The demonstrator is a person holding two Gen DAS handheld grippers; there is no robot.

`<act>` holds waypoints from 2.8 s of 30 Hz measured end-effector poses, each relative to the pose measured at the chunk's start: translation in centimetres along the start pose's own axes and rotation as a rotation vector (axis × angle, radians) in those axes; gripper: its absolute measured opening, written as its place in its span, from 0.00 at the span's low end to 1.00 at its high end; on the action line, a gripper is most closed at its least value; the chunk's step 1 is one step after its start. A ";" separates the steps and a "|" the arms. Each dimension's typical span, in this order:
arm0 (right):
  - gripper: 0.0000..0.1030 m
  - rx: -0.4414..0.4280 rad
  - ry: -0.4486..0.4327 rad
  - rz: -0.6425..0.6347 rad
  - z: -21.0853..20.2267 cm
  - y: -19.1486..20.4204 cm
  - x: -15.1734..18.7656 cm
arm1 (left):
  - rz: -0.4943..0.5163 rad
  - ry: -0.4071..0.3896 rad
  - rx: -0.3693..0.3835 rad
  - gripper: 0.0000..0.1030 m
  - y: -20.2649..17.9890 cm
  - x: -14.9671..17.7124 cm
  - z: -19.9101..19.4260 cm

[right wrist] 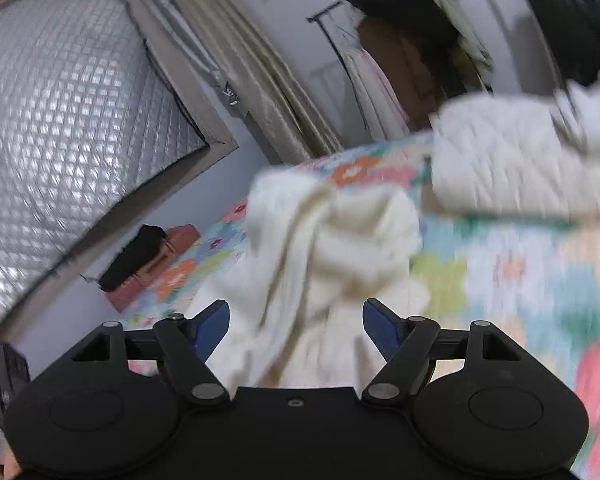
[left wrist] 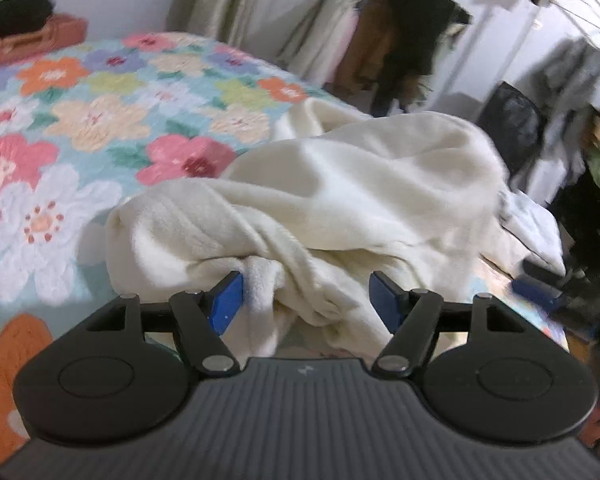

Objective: Fold clothes

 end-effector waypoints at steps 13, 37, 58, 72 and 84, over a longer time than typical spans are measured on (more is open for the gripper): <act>0.76 0.005 0.000 0.128 -2.8 -0.2 8.1 | 0.508 0.088 0.045 0.93 -7.0 4.6 -0.6; 0.79 -0.020 0.165 0.097 2.4 -3.3 7.4 | 0.813 0.130 -0.115 0.99 -8.2 1.1 7.2; 0.23 -0.108 -0.048 0.065 5.5 -1.9 4.2 | 0.103 -0.097 -0.260 0.11 5.3 -14.7 4.8; 0.18 0.053 -0.066 -0.066 4.6 -1.2 -0.9 | -0.348 0.000 -0.436 0.15 21.7 -11.4 5.1; 0.42 0.129 -0.019 0.198 3.2 -2.3 5.6 | -0.038 -0.019 -0.344 0.61 14.3 -4.9 -0.8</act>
Point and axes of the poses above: each gripper's, at about its wrist camera, not at the fingertips, and z roughly the way its jaws point, y to its left, x to its underside, the point moved 4 cm from there along z, roughly the way its jaws point, and after that the axes turned 12 degrees about -z, right-handed, at the moved point
